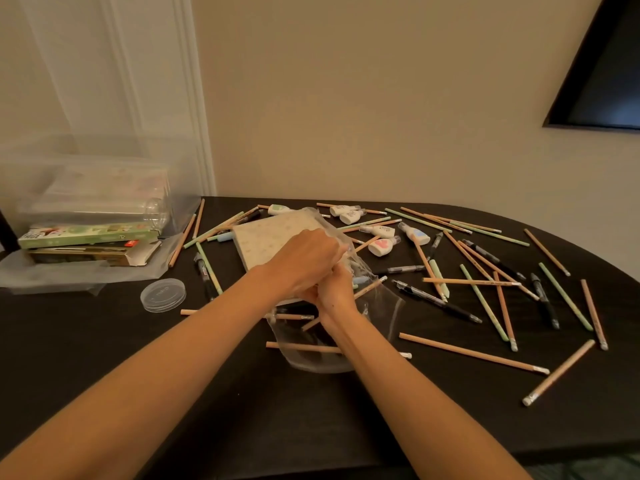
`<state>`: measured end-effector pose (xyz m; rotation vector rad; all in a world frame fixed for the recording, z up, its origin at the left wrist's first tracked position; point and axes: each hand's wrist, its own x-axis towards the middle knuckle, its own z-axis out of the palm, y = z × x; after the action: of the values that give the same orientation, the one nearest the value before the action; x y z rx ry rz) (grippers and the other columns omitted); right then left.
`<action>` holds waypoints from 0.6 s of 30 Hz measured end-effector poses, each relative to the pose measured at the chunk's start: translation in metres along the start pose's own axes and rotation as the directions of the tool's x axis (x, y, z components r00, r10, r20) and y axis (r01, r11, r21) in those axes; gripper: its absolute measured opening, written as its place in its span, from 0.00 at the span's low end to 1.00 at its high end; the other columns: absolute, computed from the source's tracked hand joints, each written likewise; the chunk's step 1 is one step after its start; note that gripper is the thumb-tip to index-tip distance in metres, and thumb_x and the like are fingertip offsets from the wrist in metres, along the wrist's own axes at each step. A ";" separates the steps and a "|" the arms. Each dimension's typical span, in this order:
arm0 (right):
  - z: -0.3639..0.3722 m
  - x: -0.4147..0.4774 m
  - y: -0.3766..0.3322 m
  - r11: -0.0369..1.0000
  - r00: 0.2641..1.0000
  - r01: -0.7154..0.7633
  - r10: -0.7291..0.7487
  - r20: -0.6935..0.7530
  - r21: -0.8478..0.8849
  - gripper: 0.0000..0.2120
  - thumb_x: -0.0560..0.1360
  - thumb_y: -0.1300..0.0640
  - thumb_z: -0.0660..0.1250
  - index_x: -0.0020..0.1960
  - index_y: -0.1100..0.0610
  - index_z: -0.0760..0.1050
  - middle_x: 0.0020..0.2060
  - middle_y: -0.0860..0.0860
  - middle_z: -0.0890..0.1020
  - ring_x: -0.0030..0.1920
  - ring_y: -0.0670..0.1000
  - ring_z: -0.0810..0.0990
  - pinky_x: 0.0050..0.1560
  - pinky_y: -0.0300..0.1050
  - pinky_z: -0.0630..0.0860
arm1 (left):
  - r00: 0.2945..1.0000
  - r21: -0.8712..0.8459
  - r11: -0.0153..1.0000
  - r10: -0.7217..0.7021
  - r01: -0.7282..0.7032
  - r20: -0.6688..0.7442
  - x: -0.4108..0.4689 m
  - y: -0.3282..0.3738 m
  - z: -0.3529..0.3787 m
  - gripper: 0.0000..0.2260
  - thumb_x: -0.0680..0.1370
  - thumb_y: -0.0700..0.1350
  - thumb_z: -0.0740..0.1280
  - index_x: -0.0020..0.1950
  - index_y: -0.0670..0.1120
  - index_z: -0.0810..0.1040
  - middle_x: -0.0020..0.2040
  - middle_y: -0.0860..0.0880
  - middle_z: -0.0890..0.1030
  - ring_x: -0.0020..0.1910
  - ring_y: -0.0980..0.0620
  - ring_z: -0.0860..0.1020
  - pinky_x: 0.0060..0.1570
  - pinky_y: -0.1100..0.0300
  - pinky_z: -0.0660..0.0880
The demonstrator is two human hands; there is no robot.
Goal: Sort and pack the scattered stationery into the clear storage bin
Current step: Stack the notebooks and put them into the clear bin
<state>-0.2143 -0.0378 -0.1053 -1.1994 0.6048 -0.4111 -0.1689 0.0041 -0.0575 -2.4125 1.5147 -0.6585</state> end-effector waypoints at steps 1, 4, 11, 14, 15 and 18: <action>-0.002 0.000 0.000 0.997 1.000 0.007 -0.008 -0.009 -0.082 0.12 0.81 0.59 0.52 0.50 0.56 0.75 0.50 0.58 0.81 0.52 0.55 0.80 0.54 0.51 0.78 | 1.000 -0.032 0.999 0.009 -0.009 -0.006 0.000 0.000 0.000 0.16 0.82 0.38 0.55 0.69 0.45 0.65 0.58 0.44 0.78 0.54 0.48 0.77 0.49 0.58 0.73; -0.011 -0.002 0.002 0.975 1.000 -0.010 0.014 0.012 -0.224 0.11 0.80 0.59 0.58 0.41 0.61 0.75 0.35 0.58 0.82 0.32 0.51 0.83 0.33 0.41 0.80 | 1.000 -0.140 0.990 -0.020 0.022 0.014 -0.001 -0.003 0.002 0.16 0.83 0.42 0.54 0.70 0.47 0.67 0.59 0.45 0.78 0.56 0.49 0.76 0.51 0.58 0.71; -0.021 -0.007 -0.006 0.919 0.988 -0.148 0.152 -0.017 -0.367 0.17 0.79 0.53 0.61 0.36 0.62 0.72 0.23 0.54 0.77 0.17 0.45 0.74 0.19 0.33 0.71 | 0.988 -0.537 0.830 -0.119 0.152 0.096 -0.009 -0.005 0.005 0.14 0.82 0.45 0.56 0.50 0.42 0.81 0.44 0.44 0.80 0.41 0.50 0.74 0.41 0.60 0.64; -0.034 -0.012 -0.014 0.892 0.981 -0.148 0.187 0.050 -0.426 0.11 0.79 0.56 0.62 0.45 0.64 0.75 0.30 0.56 0.80 0.23 0.45 0.79 0.26 0.32 0.76 | 0.986 -0.675 0.719 -0.107 0.164 0.125 -0.016 -0.009 0.011 0.11 0.79 0.43 0.61 0.39 0.45 0.78 0.36 0.40 0.78 0.33 0.52 0.68 0.36 0.61 0.63; -0.042 -0.014 -0.018 0.874 0.983 -0.111 0.166 0.075 -0.473 0.10 0.78 0.57 0.63 0.49 0.64 0.76 0.33 0.56 0.81 0.27 0.46 0.80 0.30 0.33 0.78 | 0.984 -0.705 0.687 -0.091 0.174 0.154 -0.020 -0.010 0.011 0.08 0.78 0.44 0.61 0.42 0.47 0.78 0.38 0.41 0.79 0.36 0.52 0.69 0.38 0.60 0.65; -0.068 -0.023 -0.039 0.781 0.982 0.062 0.063 0.178 -0.621 0.08 0.77 0.59 0.65 0.52 0.61 0.77 0.36 0.55 0.82 0.31 0.46 0.82 0.33 0.34 0.79 | 0.965 -0.760 0.602 -0.076 0.244 0.249 -0.033 -0.015 0.012 0.12 0.79 0.45 0.60 0.50 0.44 0.82 0.46 0.48 0.78 0.46 0.51 0.71 0.47 0.57 0.67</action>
<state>-0.2745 -0.0871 -0.0797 -1.8572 0.5925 -0.0784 -0.1635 0.0391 -0.0705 -3.1372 1.7518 0.3507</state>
